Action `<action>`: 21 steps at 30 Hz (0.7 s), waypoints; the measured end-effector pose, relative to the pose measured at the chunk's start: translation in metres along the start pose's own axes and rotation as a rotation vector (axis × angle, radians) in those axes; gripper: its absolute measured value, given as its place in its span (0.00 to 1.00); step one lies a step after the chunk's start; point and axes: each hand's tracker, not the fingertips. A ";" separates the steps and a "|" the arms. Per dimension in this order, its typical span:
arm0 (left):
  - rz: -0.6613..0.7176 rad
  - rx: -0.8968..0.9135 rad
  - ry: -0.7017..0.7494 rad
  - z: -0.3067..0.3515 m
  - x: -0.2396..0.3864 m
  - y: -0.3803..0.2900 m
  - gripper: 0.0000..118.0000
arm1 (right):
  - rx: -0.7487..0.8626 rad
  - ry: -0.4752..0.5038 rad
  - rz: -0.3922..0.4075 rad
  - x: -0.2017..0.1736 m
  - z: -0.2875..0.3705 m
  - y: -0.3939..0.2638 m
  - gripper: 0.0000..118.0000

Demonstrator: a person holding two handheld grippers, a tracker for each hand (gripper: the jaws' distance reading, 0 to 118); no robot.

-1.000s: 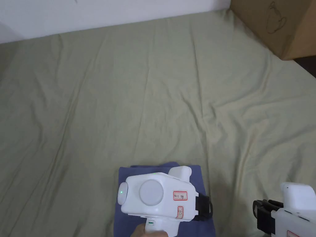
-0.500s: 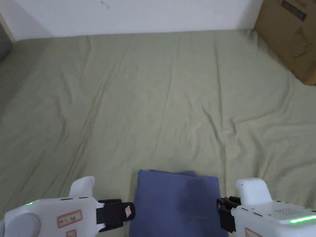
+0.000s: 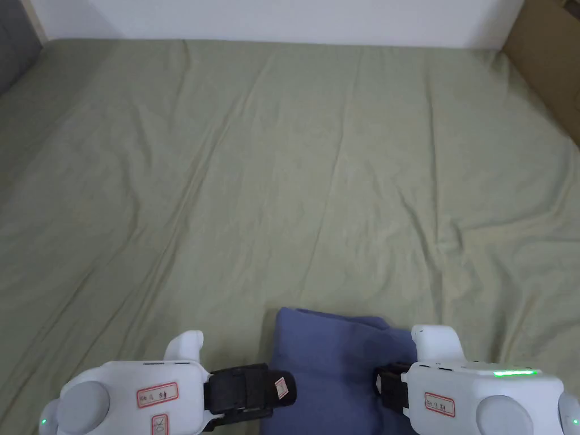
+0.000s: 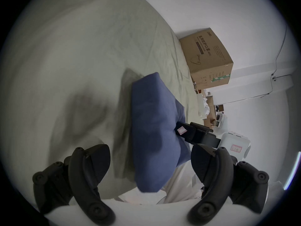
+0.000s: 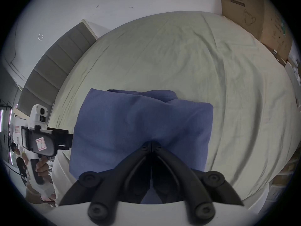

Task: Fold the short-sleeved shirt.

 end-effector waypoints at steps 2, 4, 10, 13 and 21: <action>0.018 -0.020 -0.008 -0.013 -0.004 0.009 0.89 | 0.001 -0.002 -0.005 -0.001 0.000 0.000 0.00; 0.035 -0.044 -0.048 -0.024 -0.008 0.016 0.90 | -0.002 -0.010 0.006 -0.004 0.000 0.000 0.00; 0.059 -0.086 -0.154 -0.051 -0.011 0.034 0.34 | -0.007 -0.014 0.008 -0.004 0.000 0.001 0.00; -0.019 -0.119 -0.021 -0.066 -0.006 0.032 0.23 | -0.009 -0.006 -0.009 -0.003 0.002 0.002 0.00; -0.044 -0.086 0.028 -0.017 0.000 0.045 0.22 | 0.058 -0.010 0.015 -0.021 0.028 0.012 0.00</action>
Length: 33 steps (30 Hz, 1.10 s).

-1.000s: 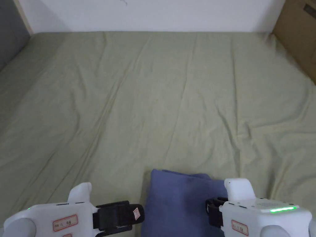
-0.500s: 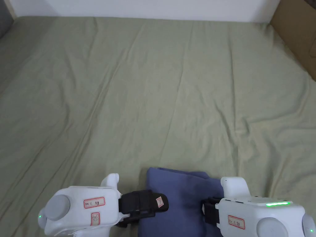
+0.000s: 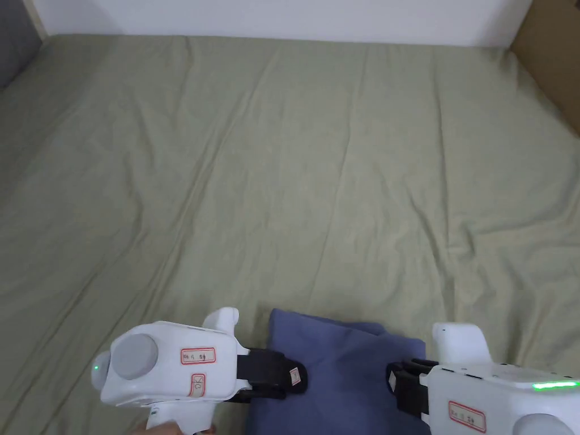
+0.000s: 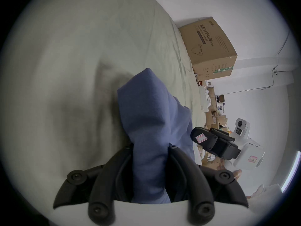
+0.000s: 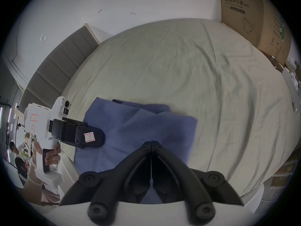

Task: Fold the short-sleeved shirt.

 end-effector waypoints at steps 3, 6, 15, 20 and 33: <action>-0.046 0.050 0.096 0.040 -0.014 0.009 0.22 | 0.021 0.006 0.003 -0.004 0.006 0.007 0.00; -0.045 0.095 0.218 0.093 -0.032 0.021 0.22 | 0.034 -0.001 0.022 -0.009 0.006 0.011 0.00; -0.122 0.058 0.934 0.238 -0.107 0.084 0.22 | 0.003 -0.031 0.034 -0.014 -0.007 0.013 0.00; -0.210 0.012 1.417 0.267 -0.150 0.111 0.31 | -0.015 -0.049 0.027 -0.018 -0.012 0.015 0.00; -0.036 0.230 1.330 0.306 -0.124 0.096 0.29 | -0.032 -0.052 0.044 -0.022 -0.012 0.014 0.00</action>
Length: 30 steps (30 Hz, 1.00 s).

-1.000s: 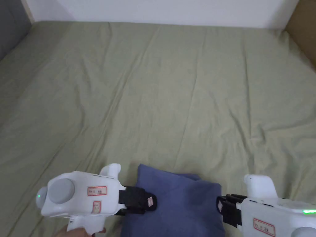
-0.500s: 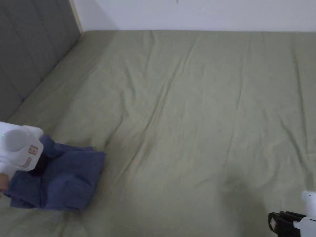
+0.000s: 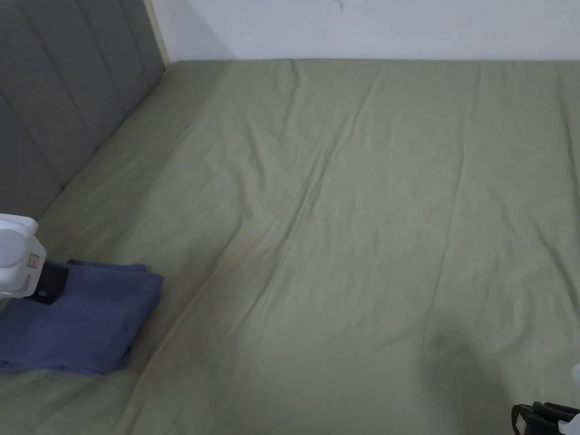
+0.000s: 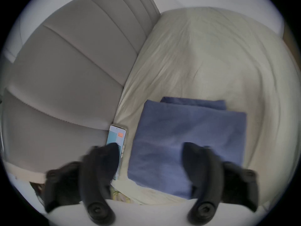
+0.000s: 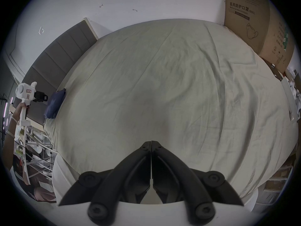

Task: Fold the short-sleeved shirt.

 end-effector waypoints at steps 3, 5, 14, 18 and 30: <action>0.068 0.049 -0.160 0.033 0.011 -0.012 0.01 | 0.009 0.014 -0.010 0.001 0.004 -0.004 0.00; 0.074 0.087 -0.226 0.057 0.027 -0.021 0.00 | 0.020 0.027 -0.020 0.001 0.008 -0.006 0.00; 0.123 0.310 -0.374 0.168 0.106 -0.056 0.00 | 0.143 0.064 -0.046 0.006 0.048 -0.005 0.00; 0.146 0.428 -0.338 0.213 0.137 -0.071 0.00 | 0.254 0.026 -0.019 0.005 0.074 -0.002 0.00; 0.211 0.901 -0.265 0.337 0.170 -0.134 0.00 | 0.694 -0.168 0.064 -0.025 0.177 0.004 0.00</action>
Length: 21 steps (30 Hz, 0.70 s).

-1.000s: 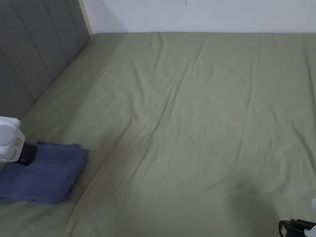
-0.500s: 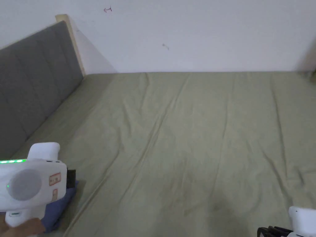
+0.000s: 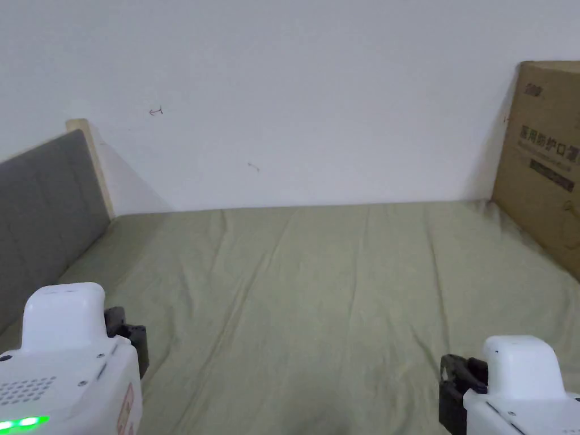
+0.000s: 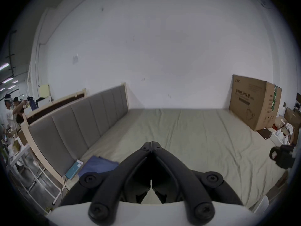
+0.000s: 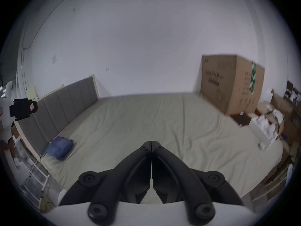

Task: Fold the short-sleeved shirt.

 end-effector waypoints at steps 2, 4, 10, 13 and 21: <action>-0.030 0.087 0.018 0.015 0.016 -0.002 0.00 | 0.084 -0.033 0.014 -0.003 0.011 0.009 0.00; -0.044 0.140 -0.040 0.030 0.028 -0.005 0.00 | 0.160 -0.065 0.062 -0.008 0.020 0.016 0.00; -0.062 0.173 -0.074 0.055 0.055 -0.018 0.00 | 0.221 -0.062 0.046 -0.011 0.042 0.018 0.00; 0.002 0.172 -0.101 0.062 0.051 -0.019 0.00 | 0.250 -0.120 0.119 -0.014 0.046 0.014 0.00; 0.029 0.166 -0.121 0.062 0.043 -0.017 0.00 | 0.225 -0.097 0.068 -0.008 0.045 0.011 0.01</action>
